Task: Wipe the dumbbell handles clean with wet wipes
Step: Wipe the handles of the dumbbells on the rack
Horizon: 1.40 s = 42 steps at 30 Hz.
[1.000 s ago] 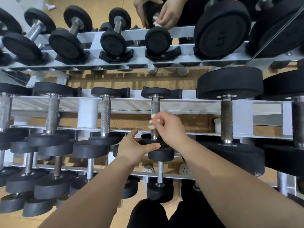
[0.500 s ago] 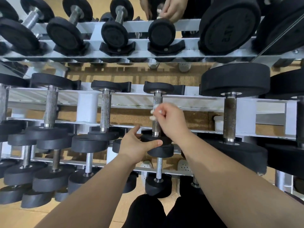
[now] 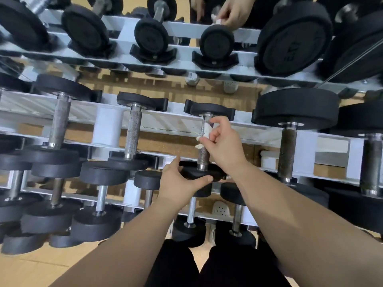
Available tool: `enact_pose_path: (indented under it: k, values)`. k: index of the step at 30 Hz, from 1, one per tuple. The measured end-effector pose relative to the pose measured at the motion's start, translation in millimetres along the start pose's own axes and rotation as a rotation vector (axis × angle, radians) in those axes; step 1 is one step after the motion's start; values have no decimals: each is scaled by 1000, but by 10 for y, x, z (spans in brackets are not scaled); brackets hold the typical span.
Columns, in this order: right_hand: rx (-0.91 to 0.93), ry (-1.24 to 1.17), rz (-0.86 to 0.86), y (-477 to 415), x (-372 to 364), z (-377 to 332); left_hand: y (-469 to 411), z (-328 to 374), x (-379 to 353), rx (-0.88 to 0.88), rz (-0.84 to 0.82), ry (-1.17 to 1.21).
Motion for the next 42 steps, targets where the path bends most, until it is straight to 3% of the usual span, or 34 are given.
enact_pose_path:
  k: [9,16,25,28,37,42]
  values:
    - [211,212,19,179,-63,45,-105,-190,54,-54,-47,105]
    - [136,190,-11,-70,-1,-126,-146,-228,58,-58,-55,133]
    - [250,385,1,7,-88,-134,-144,-204,83,-75,-67,141]
    - [205,430,20,-201,-72,-181,-139,-202,62,-73,-73,153]
    - [355,520,-223,228,187,-143,-1,-139,-99,-35,-2,321]
    - [247,517,-62,-145,120,-251,-36,-162,-9,-4,-28,362]
Point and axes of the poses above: each hand's wrist, its own y-axis away from the middle knuckle, its own x-axis out of the back of the hand, z = x × y, the point moved 1 cm from there along -y, towards the middle knuckle, and after that the axes turned 3 degrees about x, right-handed, at the moved point
